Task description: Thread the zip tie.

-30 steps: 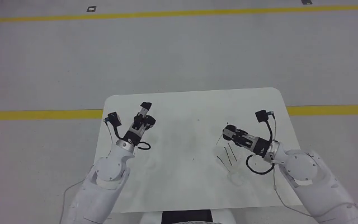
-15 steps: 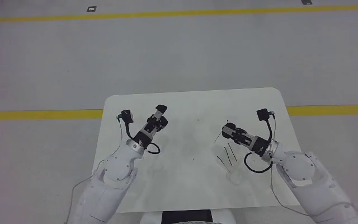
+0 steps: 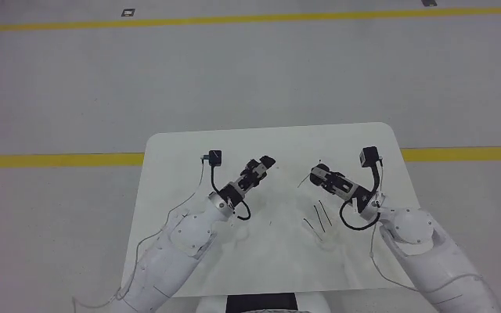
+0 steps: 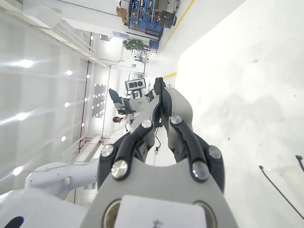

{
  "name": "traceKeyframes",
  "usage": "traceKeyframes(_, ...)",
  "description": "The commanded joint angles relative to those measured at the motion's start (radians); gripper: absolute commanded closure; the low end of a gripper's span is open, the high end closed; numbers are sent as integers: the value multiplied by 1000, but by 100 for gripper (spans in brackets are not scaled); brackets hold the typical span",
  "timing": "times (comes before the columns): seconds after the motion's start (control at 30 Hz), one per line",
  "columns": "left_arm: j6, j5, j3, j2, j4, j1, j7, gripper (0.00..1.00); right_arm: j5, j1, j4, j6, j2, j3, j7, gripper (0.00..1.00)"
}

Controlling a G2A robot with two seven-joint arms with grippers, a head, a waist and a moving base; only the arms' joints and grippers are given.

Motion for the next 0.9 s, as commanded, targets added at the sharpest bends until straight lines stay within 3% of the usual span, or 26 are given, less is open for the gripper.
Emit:
traceKeyframes(0.0, 0, 0, 0, 0, 0, 0, 0, 0, 0, 0, 0, 0, 0, 0, 0, 100)
traceKeyframes(0.03, 3, 11, 0, 0, 1, -1, -1, 0, 0, 0, 0, 0, 0, 0, 0, 100)
traceKeyframes(0.1, 13, 187, 9, 7, -9, -16, -9, 0, 1, 0, 1, 2, 0, 0, -4, 100)
traceKeyframes(0.3, -16, 526, 39, 18, -32, -24, 9, 0, 81, 11, 16, 68, -14, -13, -33, 100)
traceKeyframes(0.5, -41, 875, 104, 30, -59, -30, 110, 0, 184, 26, 41, 132, -26, -21, -23, 100)
traceKeyframes(0.87, -41, 899, 111, 31, -62, -33, 117, 0, 187, 28, 44, 136, -26, -20, -23, 100)
